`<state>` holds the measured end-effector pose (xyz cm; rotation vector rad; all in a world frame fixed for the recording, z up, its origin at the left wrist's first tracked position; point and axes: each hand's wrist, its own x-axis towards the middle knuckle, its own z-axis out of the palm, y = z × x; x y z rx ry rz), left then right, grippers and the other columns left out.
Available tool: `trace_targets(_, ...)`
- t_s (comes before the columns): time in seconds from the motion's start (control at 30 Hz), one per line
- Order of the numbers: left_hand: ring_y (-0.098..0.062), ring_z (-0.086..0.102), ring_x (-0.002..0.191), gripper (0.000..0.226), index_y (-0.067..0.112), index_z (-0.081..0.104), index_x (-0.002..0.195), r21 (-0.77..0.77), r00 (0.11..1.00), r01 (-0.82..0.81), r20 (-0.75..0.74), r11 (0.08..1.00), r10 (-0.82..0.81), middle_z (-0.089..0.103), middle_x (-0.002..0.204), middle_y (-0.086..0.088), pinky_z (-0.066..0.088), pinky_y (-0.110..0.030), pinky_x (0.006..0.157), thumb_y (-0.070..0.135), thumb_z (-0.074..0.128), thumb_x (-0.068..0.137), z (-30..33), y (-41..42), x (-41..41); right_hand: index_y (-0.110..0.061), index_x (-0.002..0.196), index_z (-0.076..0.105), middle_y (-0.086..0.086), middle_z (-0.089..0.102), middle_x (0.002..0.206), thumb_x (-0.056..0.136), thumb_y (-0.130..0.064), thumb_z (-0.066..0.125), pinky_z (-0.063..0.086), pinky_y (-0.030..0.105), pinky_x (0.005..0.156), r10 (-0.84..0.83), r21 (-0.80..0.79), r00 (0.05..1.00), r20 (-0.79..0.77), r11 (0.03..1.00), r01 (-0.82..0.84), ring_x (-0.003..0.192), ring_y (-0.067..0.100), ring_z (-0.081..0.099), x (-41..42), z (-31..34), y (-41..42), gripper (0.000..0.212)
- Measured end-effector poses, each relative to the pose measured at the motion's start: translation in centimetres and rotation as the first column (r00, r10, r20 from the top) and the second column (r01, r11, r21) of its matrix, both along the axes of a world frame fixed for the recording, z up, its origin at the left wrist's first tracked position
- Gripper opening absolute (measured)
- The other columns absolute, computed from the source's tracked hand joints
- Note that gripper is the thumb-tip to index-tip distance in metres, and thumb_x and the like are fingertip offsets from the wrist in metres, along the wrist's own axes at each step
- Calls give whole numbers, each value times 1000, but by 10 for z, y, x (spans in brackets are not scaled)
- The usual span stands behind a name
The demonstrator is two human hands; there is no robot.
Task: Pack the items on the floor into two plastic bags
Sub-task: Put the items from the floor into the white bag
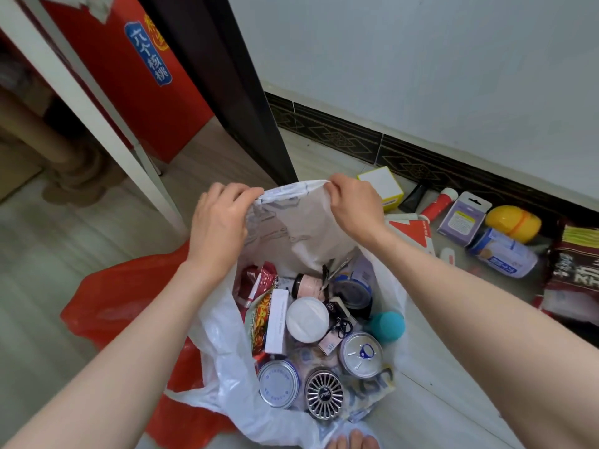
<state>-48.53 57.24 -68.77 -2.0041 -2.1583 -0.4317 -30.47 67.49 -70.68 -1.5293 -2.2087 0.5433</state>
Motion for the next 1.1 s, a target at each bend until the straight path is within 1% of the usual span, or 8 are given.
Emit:
trace_targets(0.17,-35,52,81,50,3,60,111,-39,1000,-9,-26,999,8,58,95,-19,39,-38,63,-16,61,65,5,-3,18,-13,112,59,15,66,106,96,-25,39,43,39,76,9,-60,997,-74,998,-13,101,35,57,17,8,-6,28)
trace_targets(0.27,-38,52,96,51,7,53,120,-63,998,43,-36,997,-46,55,114,-19,41,-43,74,-4,62,71,7,-10,36,-14,124,53,13,60,119,94,-22,45,42,40,92,33,-110,994,-102,993,-44,112,30,53,42,13,-15,32)
trace_targets(0.43,-35,36,124,49,10,44,128,-12,975,224,-6,975,-224,45,133,-21,33,-48,100,25,43,81,16,-20,89,-17,134,41,8,50,132,91,-26,51,40,40,97,99,-43,994,53,994,-97,121,26,47,122,28,-44,45)
trace_targets(0.63,-36,46,121,45,12,43,124,-75,865,489,170,869,-472,49,131,-18,45,-43,93,24,41,81,-16,-28,203,-21,136,38,4,50,133,91,-28,52,40,36,95,60,-157,972,229,987,-24,120,24,48,258,21,-95,48)
trace_targets(0.73,-37,46,120,50,10,42,126,-172,810,578,243,798,-534,49,130,-20,45,-45,95,17,56,78,-48,-22,249,-17,135,41,7,52,130,90,-27,54,38,35,97,-56,-196,963,263,974,110,119,24,48,314,4,-117,48)
trace_targets(0.8,-38,43,122,57,8,42,131,-260,806,582,314,771,-502,44,133,-22,42,-44,99,13,62,79,-67,-16,272,-14,134,42,7,50,132,89,-26,55,35,34,100,-144,-225,951,274,952,209,121,24,45,340,-13,-130,48)
trace_targets(0.93,-30,31,130,55,12,30,140,-429,847,480,453,765,-278,27,145,-15,29,-33,105,14,51,89,-102,-7,296,-8,134,43,14,47,135,87,-21,58,32,36,104,-346,-248,893,287,874,418,124,29,41,370,-51,-144,51)
trace_targets(1.1,-37,41,118,48,0,39,132,-426,880,345,457,836,-130,41,132,-22,36,-41,97,13,54,88,-128,12,318,-8,138,36,15,36,140,83,-33,63,36,38,102,-413,-259,854,315,829,496,126,31,38,378,-76,-141,66)
